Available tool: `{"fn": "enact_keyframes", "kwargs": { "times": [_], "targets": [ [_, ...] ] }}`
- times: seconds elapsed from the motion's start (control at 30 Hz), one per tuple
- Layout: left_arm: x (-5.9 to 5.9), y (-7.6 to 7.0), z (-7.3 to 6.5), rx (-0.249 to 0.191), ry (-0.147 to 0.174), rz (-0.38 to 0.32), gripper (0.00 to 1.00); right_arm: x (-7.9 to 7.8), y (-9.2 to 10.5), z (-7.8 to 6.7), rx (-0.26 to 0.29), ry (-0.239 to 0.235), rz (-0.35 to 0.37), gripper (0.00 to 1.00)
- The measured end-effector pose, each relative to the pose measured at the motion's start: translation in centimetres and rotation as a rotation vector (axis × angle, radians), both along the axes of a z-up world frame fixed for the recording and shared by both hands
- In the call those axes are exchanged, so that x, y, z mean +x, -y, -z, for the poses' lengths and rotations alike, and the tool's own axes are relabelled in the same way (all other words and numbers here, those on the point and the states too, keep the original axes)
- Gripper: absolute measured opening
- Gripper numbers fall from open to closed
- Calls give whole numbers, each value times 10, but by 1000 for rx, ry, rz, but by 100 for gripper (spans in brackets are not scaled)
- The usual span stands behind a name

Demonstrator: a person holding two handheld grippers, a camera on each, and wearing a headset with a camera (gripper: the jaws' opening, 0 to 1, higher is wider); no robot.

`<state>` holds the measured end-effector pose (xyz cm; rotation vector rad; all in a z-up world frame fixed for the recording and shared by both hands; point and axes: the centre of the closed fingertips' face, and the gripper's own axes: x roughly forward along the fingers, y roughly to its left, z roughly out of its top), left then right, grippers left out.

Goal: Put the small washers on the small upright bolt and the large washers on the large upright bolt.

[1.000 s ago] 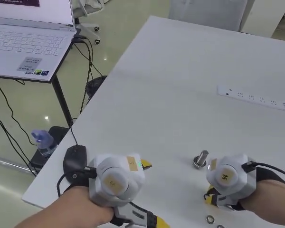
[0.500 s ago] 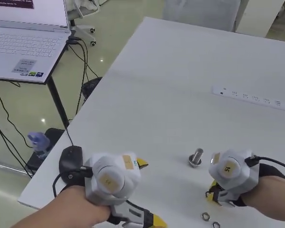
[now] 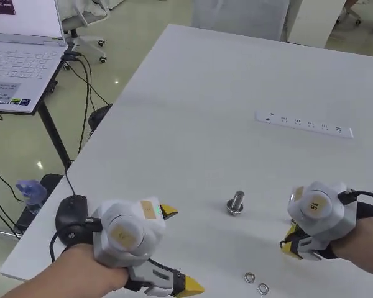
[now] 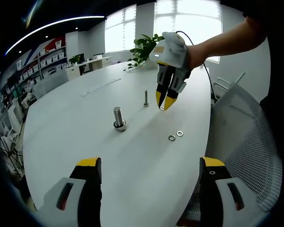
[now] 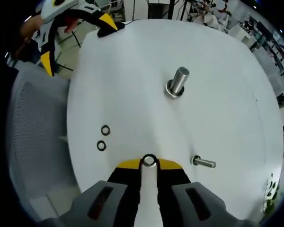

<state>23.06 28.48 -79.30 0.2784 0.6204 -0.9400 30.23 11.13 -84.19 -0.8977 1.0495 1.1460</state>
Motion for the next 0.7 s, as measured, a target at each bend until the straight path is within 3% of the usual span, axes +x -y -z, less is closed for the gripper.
{"fn": "enact_keyframes", "kwargs": {
  "times": [0.33, 0.7],
  "targets": [
    [3, 0, -2, 7, 11, -11, 88, 2, 28, -6, -4, -8, 35, 12],
    [3, -1, 1, 14, 5, -24, 89, 40, 42, -25, 10, 21, 93, 12]
  ]
}}
